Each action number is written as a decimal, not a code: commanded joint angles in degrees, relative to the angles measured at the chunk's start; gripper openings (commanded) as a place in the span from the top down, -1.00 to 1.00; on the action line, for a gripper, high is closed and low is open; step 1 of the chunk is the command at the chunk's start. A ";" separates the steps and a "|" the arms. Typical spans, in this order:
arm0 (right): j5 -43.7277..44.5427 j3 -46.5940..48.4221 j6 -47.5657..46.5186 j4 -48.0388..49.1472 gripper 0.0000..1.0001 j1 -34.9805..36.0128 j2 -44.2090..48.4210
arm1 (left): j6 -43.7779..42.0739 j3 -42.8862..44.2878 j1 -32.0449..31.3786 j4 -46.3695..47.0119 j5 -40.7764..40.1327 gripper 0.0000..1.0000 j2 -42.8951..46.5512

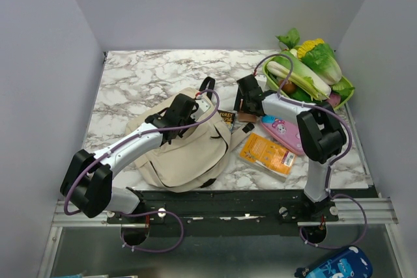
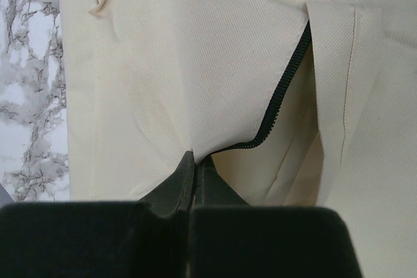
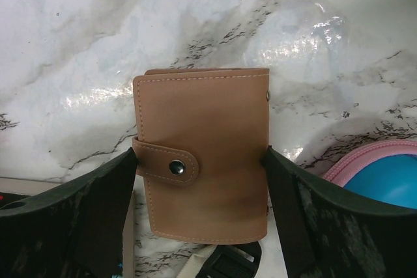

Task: Pack the student bag
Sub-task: Pick up the personal item from the center of the board.

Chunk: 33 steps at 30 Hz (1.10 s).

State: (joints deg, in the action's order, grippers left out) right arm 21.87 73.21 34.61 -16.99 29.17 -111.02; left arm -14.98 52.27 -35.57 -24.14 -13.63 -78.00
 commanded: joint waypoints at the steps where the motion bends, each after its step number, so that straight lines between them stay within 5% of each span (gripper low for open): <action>1: -1.56 2.20 1.25 -4.71 -0.75 -0.25 -3.75 | 0.13 0.02 0.24 0.67 2.11 1.00 1.44; 16: 3.71 7.91 -1.12 -14.65 -0.89 -0.17 -7.45 | 0.31 1.08 0.24 -0.12 2.73 1.00 1.36; 26: -0.25 11.25 -1.57 -15.79 -0.95 -0.16 -9.30 | 0.31 0.90 0.24 -0.03 2.55 1.00 1.53; 33: -0.95 10.29 -1.13 -15.18 -0.62 -0.08 -8.34 | 0.04 0.38 0.24 0.23 2.55 1.00 1.71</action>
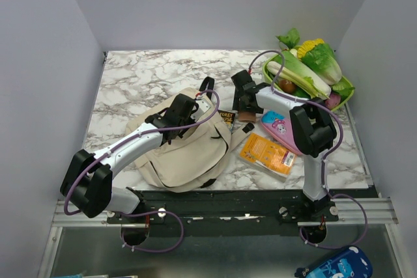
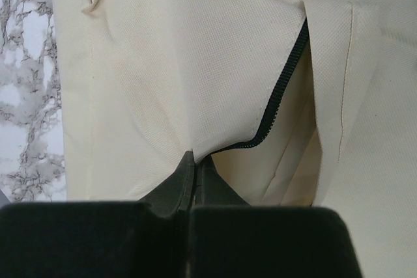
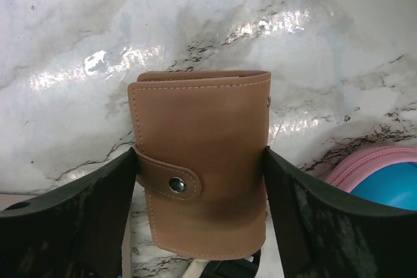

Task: Pack the student bag
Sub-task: Pick up the personal item from the center of the board.

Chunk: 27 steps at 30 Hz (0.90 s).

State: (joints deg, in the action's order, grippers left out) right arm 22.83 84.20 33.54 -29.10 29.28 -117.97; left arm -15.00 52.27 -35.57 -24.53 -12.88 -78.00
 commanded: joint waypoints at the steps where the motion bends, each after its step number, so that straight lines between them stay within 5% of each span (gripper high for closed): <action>1: -2.26 -1.32 -0.05 -1.93 -0.58 -0.19 -0.86 | 0.06 0.29 0.24 0.72 1.81 1.00 1.71; 12: -6.21 -8.00 -1.37 3.78 -0.43 -0.01 12.05 | 0.06 0.29 0.24 0.63 1.90 1.00 1.88; 27: -19.21 -19.14 2.57 11.25 -0.35 9.30 32.80 | 2.00 2.66 2.26 -0.16 3.48 1.00 0.30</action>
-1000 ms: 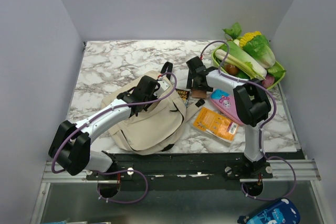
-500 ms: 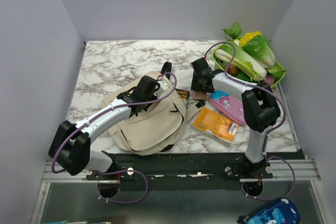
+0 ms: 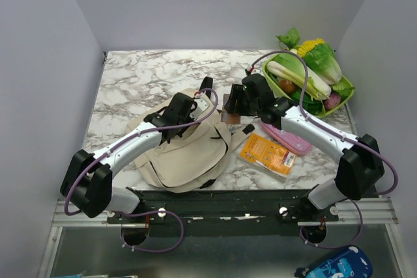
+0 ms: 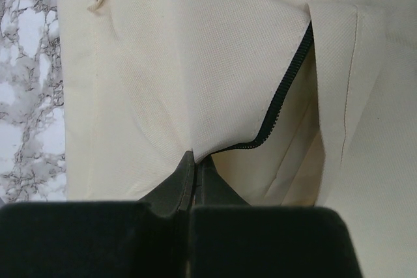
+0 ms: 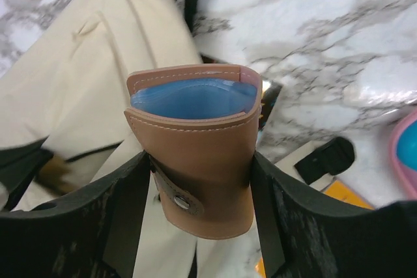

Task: Pack the student bag
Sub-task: Pick up the personal item from the center of the board, then place the personal item in the student bag.

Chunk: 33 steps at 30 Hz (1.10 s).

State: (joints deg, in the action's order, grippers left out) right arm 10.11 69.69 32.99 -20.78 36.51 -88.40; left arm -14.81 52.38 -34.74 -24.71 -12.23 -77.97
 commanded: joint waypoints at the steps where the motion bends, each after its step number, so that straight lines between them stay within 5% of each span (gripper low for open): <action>1: -7.72 -5.70 4.09 5.11 -0.34 3.29 4.80 | 2.15 3.07 1.87 -0.60 3.43 1.00 0.11; 12: -21.51 -6.25 15.09 19.19 -0.36 10.94 -1.12 | 3.74 5.72 5.12 -4.21 11.87 1.00 0.27; 23: -21.18 -5.79 9.99 16.20 -0.88 14.11 -10.21 | 3.65 5.27 6.97 -4.56 16.62 1.00 0.46; 28: -19.77 -10.62 9.81 19.89 -0.88 14.03 -7.76 | 3.56 5.45 7.58 -4.73 17.24 1.00 -0.07; 33: -23.81 -21.34 10.07 34.38 -0.83 14.03 -4.50 | 3.03 5.10 7.76 -4.73 16.80 1.00 0.10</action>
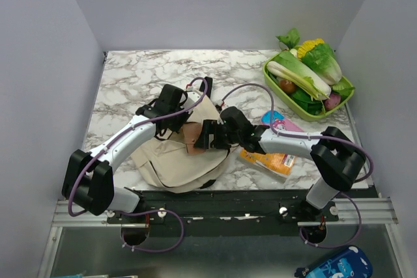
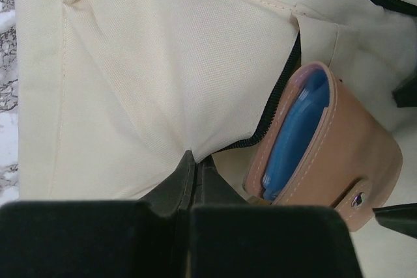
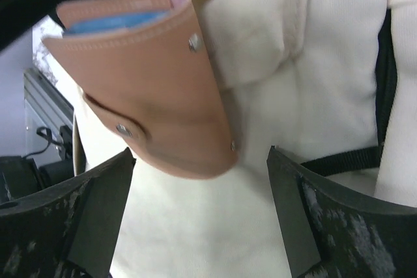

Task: Pack the student bag
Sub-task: Place the personal item in the student bag.

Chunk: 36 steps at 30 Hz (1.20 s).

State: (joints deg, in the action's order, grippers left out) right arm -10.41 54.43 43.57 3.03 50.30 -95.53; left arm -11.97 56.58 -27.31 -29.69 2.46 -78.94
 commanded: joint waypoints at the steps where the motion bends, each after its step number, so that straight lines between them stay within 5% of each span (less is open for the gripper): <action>1: -4.51 -6.96 -0.51 12.25 -0.81 0.23 2.45 | 0.19 0.90 0.41 0.25 1.94 1.00 1.15; 12: -6.99 -6.98 -1.91 26.15 -0.54 0.15 -1.94 | 0.28 1.17 0.50 -0.37 2.02 1.00 1.77; 22: -7.26 -7.94 -2.00 28.96 0.07 0.15 -2.13 | 0.37 1.26 0.50 -0.63 1.67 1.00 1.94; 27: -4.97 -10.75 -1.74 28.26 0.05 0.15 -1.94 | 0.54 1.61 0.50 -0.72 2.29 1.00 1.59; 32: -6.81 -11.02 0.99 32.30 -0.41 0.15 -7.29 | 0.80 2.31 0.50 -0.89 2.64 1.00 1.42; 36: -6.81 -9.87 2.04 32.04 -0.43 0.32 -9.67 | 1.07 2.66 0.50 -1.33 2.73 1.00 1.59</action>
State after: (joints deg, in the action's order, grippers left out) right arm -17.32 43.94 44.18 33.10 50.30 -101.97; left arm -11.92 56.66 -26.74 -30.35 3.27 -78.76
